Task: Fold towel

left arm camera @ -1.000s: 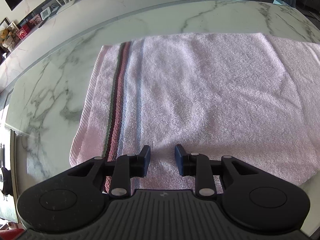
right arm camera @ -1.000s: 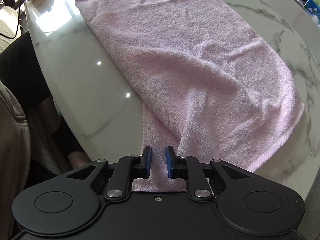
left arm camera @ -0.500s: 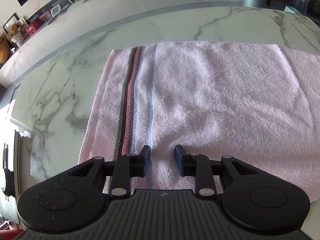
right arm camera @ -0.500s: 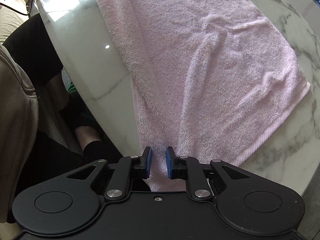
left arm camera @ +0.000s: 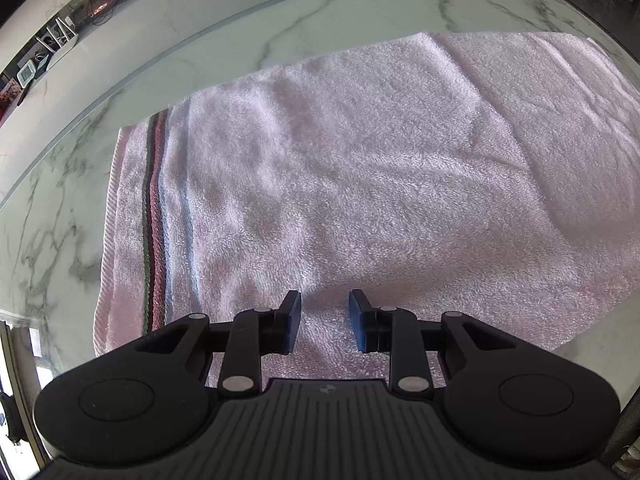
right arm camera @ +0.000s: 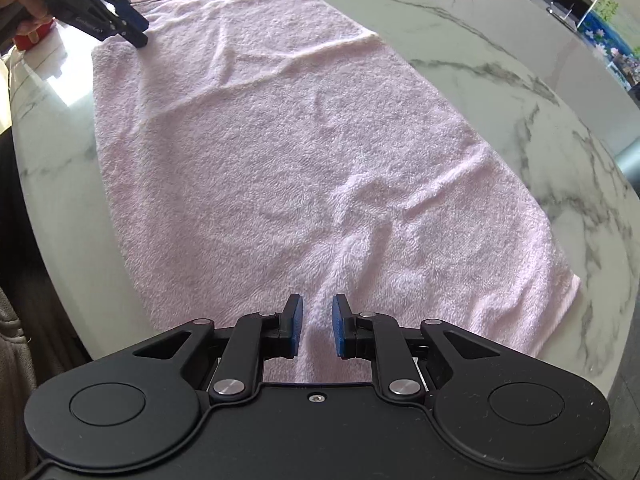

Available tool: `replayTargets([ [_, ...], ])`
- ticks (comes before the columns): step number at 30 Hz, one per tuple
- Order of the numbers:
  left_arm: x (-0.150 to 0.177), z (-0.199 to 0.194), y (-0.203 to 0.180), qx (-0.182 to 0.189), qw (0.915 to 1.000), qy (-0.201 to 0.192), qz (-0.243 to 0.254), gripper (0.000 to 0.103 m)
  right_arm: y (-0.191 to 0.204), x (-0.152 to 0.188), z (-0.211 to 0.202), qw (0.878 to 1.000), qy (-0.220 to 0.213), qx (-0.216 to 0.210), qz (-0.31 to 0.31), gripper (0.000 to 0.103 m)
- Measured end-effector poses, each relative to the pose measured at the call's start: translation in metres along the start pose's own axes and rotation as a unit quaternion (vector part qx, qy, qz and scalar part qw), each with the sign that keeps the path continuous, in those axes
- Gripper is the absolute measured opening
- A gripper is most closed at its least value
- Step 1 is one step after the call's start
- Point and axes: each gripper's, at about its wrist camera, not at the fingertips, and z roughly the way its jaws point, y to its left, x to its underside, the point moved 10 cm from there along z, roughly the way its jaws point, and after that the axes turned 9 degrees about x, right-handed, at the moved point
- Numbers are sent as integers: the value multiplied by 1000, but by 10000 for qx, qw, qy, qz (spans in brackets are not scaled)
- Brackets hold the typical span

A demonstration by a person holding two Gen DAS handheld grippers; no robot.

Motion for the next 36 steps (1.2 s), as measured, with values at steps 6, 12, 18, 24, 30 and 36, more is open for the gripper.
replayTargets([
  [6, -19, 8, 5, 12, 9999, -95, -137, 25, -18, -11, 18, 9996, 8, 210, 162, 16],
  [12, -44, 19, 12, -43, 9993, -235, -287, 26, -36, -18, 26, 9986, 7, 470, 248, 19],
  [18, -61, 27, 19, -311, 9972, -480, -491, 29, -48, -26, 32, 9960, -1, 814, 366, 19],
  [24, -55, 18, 14, -190, 9975, -570, -385, 29, -30, -23, 26, 9964, -17, 821, 184, 21],
  [30, -39, -10, -9, 85, 9967, -523, 622, 29, 25, -18, -7, 9982, -486, -68, -356, 25],
  [36, -17, -12, -41, 111, 9829, -186, 1827, 34, 74, -11, -27, 9907, -660, -623, -1016, 43],
])
